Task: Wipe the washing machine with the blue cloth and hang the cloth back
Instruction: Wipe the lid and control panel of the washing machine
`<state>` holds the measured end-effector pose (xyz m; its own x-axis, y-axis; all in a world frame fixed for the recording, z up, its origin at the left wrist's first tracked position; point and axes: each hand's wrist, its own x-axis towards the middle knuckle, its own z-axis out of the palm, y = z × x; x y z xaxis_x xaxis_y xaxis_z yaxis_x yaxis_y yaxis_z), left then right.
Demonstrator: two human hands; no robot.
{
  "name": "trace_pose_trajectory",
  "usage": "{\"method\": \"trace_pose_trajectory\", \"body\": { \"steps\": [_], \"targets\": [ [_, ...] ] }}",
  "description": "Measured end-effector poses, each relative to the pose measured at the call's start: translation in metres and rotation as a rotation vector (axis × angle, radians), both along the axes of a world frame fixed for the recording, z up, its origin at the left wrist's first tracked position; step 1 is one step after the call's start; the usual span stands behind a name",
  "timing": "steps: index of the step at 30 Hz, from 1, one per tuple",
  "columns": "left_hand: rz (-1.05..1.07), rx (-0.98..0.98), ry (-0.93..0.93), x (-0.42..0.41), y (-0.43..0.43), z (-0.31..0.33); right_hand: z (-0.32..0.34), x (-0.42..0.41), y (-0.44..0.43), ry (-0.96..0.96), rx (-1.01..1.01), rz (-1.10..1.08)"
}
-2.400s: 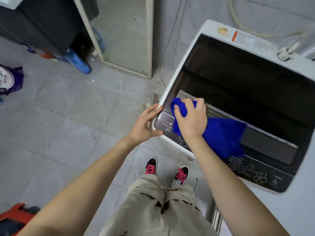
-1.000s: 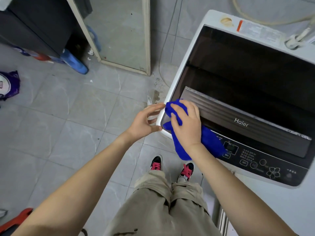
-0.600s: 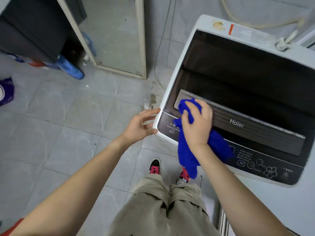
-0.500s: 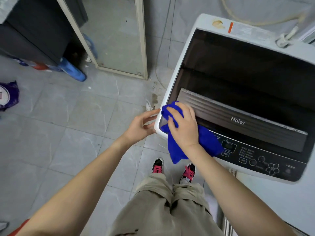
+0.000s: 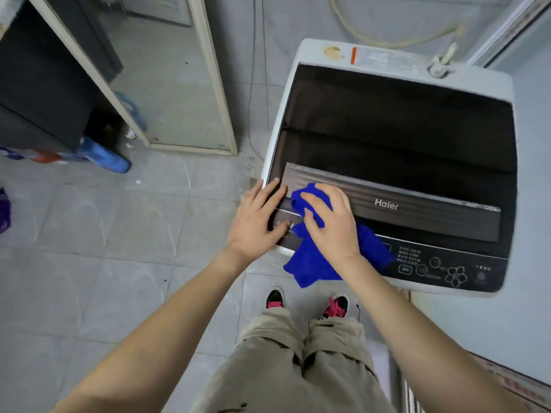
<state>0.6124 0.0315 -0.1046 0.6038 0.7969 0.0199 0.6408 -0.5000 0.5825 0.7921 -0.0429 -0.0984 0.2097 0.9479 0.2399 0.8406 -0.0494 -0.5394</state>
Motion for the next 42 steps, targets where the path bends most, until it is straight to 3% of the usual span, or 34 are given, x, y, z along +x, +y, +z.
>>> {"method": "trace_pose_trajectory", "body": {
  "steps": [3,8,10,15,17,19,22,24,30,35,37,39,42],
  "targets": [
    [-0.037,0.05,0.057,-0.006,0.005,-0.001,-0.003,0.062,-0.057,0.011,0.031,-0.149],
    [-0.086,0.14,0.149,0.014,-0.006,0.004,0.008,0.158,-0.072,0.105,0.017,-0.802],
    [-0.137,0.153,0.162,0.04,-0.017,0.006,0.009,0.143,-0.054,0.034,0.044,-0.7],
    [-0.202,0.214,0.216,0.115,-0.037,0.007,-0.006,0.136,-0.09,-0.036,0.0,-0.089],
    [-0.162,0.234,0.228,0.13,-0.045,0.0,-0.007,0.171,-0.124,-0.043,-0.016,-0.11],
    [-0.106,0.266,0.25,0.139,-0.052,-0.008,-0.006,0.216,-0.148,-0.041,0.013,-0.267],
    [-0.064,0.317,0.276,0.142,-0.054,-0.014,0.0,0.266,-0.125,0.064,0.032,-0.571],
    [-0.056,0.327,0.263,0.143,-0.054,-0.015,0.005,0.275,-0.104,0.113,0.045,-0.637],
    [-0.023,0.344,0.214,0.146,-0.059,-0.01,-0.011,0.264,-0.167,-0.034,0.074,-0.086],
    [-0.01,0.364,0.21,0.147,-0.057,-0.012,0.006,0.286,-0.106,0.089,0.063,-0.434],
    [-0.007,0.355,0.209,0.148,-0.059,-0.01,0.01,0.271,-0.077,0.075,0.055,-0.444],
    [-0.007,0.341,0.208,0.148,-0.06,-0.006,0.007,0.236,-0.075,0.047,0.047,-0.336],
    [-0.018,0.324,0.206,0.147,-0.059,-0.005,-0.005,0.208,-0.119,-0.073,0.045,0.053]
  ]
}}
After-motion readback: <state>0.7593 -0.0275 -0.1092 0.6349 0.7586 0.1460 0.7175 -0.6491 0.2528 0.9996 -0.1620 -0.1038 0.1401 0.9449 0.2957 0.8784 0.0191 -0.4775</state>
